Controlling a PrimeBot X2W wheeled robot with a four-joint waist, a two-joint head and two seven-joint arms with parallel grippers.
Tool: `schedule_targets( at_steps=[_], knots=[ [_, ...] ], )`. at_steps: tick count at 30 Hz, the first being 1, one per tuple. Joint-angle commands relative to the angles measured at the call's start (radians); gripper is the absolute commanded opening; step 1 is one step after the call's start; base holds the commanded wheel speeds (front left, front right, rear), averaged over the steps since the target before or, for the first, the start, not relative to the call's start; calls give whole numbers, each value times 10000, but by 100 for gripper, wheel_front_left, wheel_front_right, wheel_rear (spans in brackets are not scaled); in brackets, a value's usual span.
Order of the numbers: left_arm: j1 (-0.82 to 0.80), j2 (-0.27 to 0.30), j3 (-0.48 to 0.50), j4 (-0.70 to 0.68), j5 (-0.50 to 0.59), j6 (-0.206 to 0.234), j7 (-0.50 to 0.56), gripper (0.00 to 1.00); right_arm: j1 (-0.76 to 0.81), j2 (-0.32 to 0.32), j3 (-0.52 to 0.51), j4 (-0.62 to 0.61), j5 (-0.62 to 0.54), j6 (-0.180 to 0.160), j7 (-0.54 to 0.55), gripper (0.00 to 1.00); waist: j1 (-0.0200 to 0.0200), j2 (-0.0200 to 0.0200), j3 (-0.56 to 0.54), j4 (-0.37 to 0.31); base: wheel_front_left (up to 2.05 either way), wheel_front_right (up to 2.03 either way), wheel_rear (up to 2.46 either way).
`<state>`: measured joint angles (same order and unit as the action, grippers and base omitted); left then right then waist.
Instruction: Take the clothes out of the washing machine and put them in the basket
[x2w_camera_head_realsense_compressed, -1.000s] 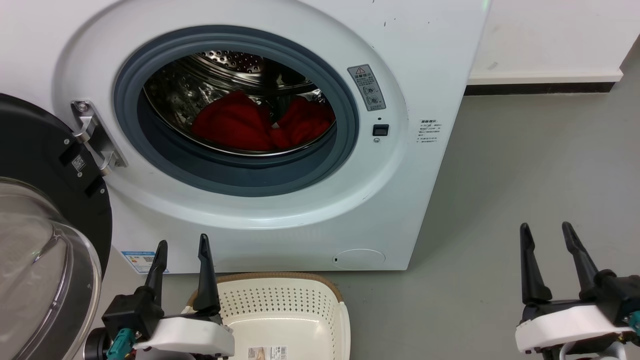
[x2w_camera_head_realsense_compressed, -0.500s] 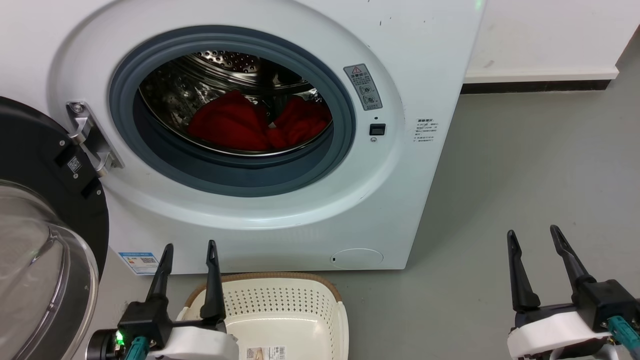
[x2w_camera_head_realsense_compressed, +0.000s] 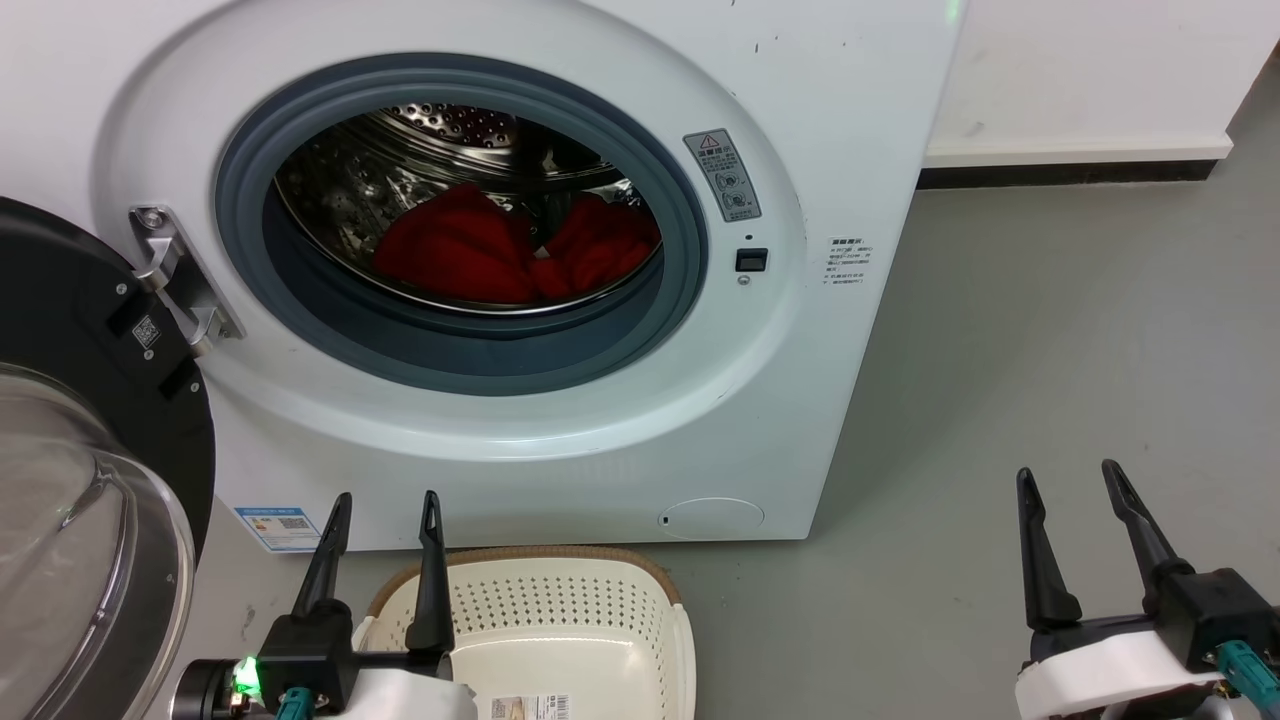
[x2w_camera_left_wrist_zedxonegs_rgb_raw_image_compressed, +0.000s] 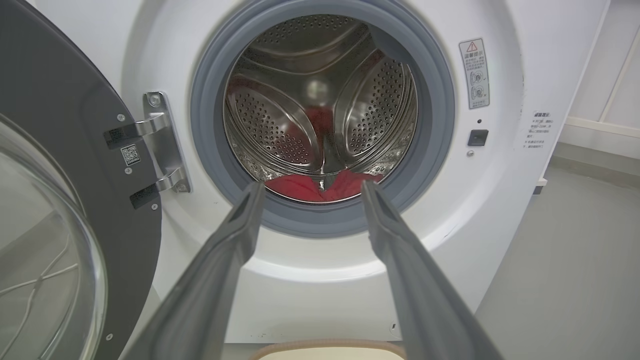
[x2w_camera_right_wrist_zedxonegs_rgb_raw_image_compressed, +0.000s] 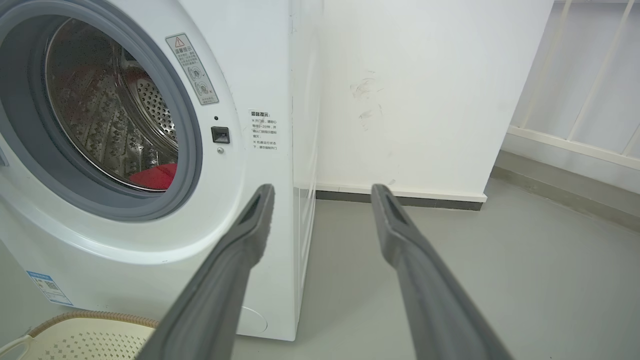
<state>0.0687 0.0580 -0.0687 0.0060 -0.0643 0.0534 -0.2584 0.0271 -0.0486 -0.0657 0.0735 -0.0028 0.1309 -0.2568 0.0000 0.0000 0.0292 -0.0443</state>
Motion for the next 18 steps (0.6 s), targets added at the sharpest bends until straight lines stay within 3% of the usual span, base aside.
schedule_targets(
  at_steps=[1,18],
  knots=[
    [67,-1,2,8,122,-8,-58,100,130,-29,3,8,-169,-3,-85,100,0,0,0,-3,0,0,0],
    [1,-76,146,183,232,-164,-74,100,97,-28,77,62,-132,-5,-86,100,0,0,32,-7,0,0,0]
  ],
)
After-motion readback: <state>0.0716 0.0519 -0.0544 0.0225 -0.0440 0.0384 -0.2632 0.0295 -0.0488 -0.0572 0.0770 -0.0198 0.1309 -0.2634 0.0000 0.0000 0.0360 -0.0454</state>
